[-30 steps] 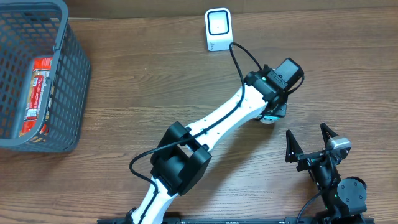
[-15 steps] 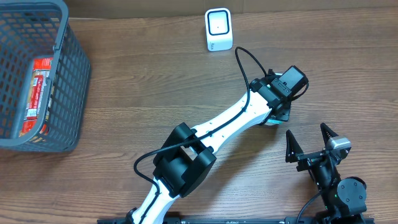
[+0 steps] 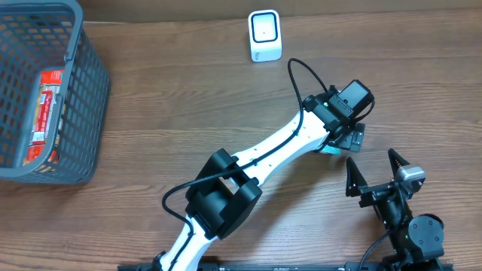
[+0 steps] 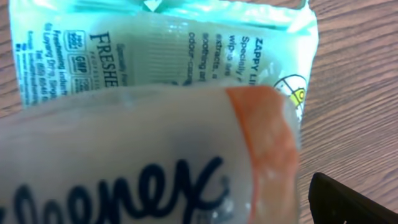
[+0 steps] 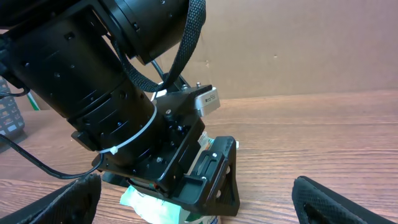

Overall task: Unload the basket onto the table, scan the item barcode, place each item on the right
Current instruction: 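Lift the Kleenex pack out and carry it right onto the table, then open the left gripper to release the pack and withdraw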

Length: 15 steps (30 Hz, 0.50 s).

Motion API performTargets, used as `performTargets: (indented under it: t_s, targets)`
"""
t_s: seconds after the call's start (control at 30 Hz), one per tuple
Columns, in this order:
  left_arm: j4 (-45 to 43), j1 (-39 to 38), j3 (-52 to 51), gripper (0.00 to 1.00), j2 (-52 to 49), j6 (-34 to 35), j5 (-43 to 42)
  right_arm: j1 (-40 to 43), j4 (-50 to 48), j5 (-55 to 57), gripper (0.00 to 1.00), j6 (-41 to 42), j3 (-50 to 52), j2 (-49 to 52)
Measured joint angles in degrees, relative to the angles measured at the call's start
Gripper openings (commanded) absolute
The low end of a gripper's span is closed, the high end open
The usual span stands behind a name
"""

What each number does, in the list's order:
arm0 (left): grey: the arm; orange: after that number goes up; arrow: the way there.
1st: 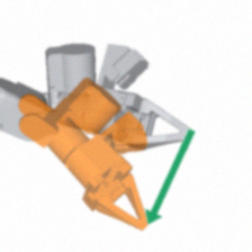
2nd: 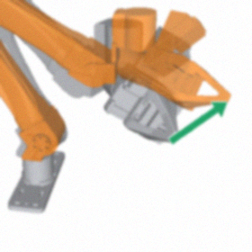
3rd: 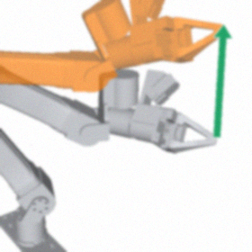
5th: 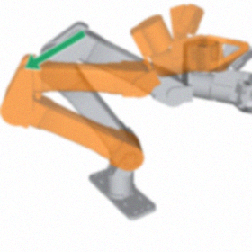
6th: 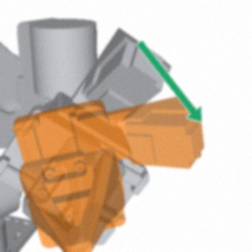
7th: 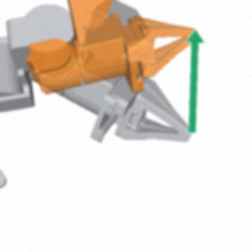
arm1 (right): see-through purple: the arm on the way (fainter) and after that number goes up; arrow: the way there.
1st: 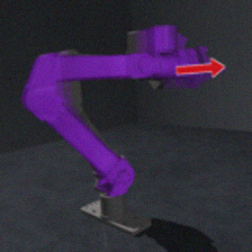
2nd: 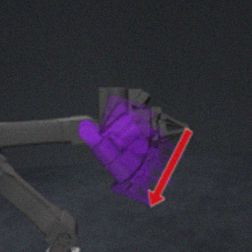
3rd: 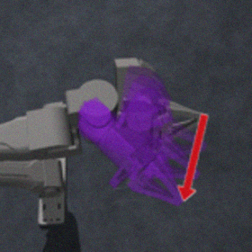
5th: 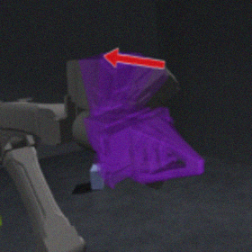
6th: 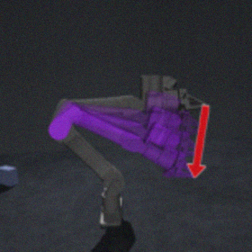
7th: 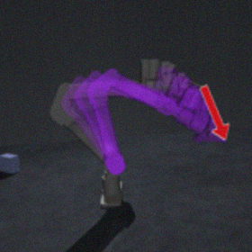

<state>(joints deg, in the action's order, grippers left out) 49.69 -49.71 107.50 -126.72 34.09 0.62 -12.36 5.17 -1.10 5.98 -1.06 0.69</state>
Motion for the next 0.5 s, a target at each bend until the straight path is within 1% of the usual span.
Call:
performTargets:
  t_s: [0.23,0.33,0.5]
  targets:
    - [1.0,2.0,2.1,1.00,1.2,-2.3,-0.3,0.0,0.0,0.0,1.00,0.0,0.0,0.0]
    - [2.3,3.6,4.9,1.00,3.7,-3.9,-0.3,0.0,0.0,0.0,1.00,0.0,0.0,0.0]
    - [6.4,7.9,9.4,1.00,10.8,-7.0,-0.2,0.0,0.0,0.0,1.00,0.0,0.0,0.0]
